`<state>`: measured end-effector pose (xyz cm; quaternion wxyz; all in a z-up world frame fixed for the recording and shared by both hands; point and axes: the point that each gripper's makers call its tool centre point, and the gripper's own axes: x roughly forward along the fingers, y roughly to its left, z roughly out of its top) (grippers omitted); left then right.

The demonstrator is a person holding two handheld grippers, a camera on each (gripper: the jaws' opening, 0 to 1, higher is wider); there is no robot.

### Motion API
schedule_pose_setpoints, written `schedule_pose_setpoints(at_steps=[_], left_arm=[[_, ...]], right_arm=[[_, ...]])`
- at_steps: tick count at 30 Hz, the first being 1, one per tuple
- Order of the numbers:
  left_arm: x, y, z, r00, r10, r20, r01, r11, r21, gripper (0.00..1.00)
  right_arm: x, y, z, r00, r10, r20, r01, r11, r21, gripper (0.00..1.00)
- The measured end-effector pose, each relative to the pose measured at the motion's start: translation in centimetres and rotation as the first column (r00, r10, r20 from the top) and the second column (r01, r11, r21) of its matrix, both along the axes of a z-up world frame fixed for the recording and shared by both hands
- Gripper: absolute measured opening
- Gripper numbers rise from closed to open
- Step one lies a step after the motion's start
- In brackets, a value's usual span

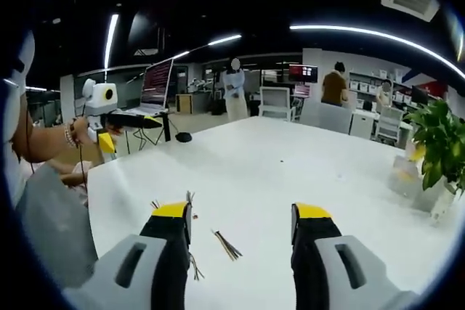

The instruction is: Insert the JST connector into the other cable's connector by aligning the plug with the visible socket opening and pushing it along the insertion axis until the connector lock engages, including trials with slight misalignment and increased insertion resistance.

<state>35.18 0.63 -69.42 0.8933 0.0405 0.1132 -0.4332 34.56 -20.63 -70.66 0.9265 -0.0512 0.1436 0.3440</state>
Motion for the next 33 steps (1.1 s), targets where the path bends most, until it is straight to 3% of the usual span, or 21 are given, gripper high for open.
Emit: schedule_pose_setpoints(at_steps=[10, 13, 18, 22, 28, 30, 33], left_arm=[[1.5, -0.9, -0.7, 0.998, -0.067, 0.011, 0.067, 0.997, 0.028, 0.92], [1.7, -1.1, -0.7, 0.995, -0.096, 0.017, 0.096, 0.995, 0.023, 0.93], [1.0, -2.1, -0.2, 0.976, -0.211, 0.053, 0.212, 0.977, -0.012, 0.87], [0.0, -3.2, 0.4, 0.948, -0.316, 0.031, 0.318, 0.943, -0.101, 0.87], [0.9, -3.2, 0.3, 0.938, -0.343, 0.049, 0.346, 0.934, -0.087, 0.86], [0.9, -3.3, 0.5, 0.933, -0.359, 0.037, 0.360, 0.923, -0.135, 0.84], [1.3, -3.4, -0.1, 0.931, -0.364, 0.038, 0.366, 0.922, -0.126, 0.83]], right_arm=[[1.2, 0.8, 0.3, 0.996, 0.082, 0.036, -0.080, 0.996, -0.030, 0.47], [1.4, 1.5, 0.3, 0.991, 0.129, 0.029, -0.128, 0.991, -0.032, 0.50], [1.7, 2.4, 0.4, 0.980, 0.195, 0.045, -0.192, 0.979, -0.066, 0.48], [2.2, 3.0, 0.3, 0.970, 0.238, 0.046, -0.235, 0.970, -0.064, 0.49], [2.0, 3.6, -0.6, 0.954, 0.299, 0.032, -0.295, 0.952, -0.081, 0.49], [1.9, 3.9, -0.9, 0.948, 0.317, 0.027, -0.313, 0.946, -0.086, 0.48], [1.9, 4.3, -1.1, 0.939, 0.343, 0.028, -0.339, 0.936, -0.094, 0.49]])
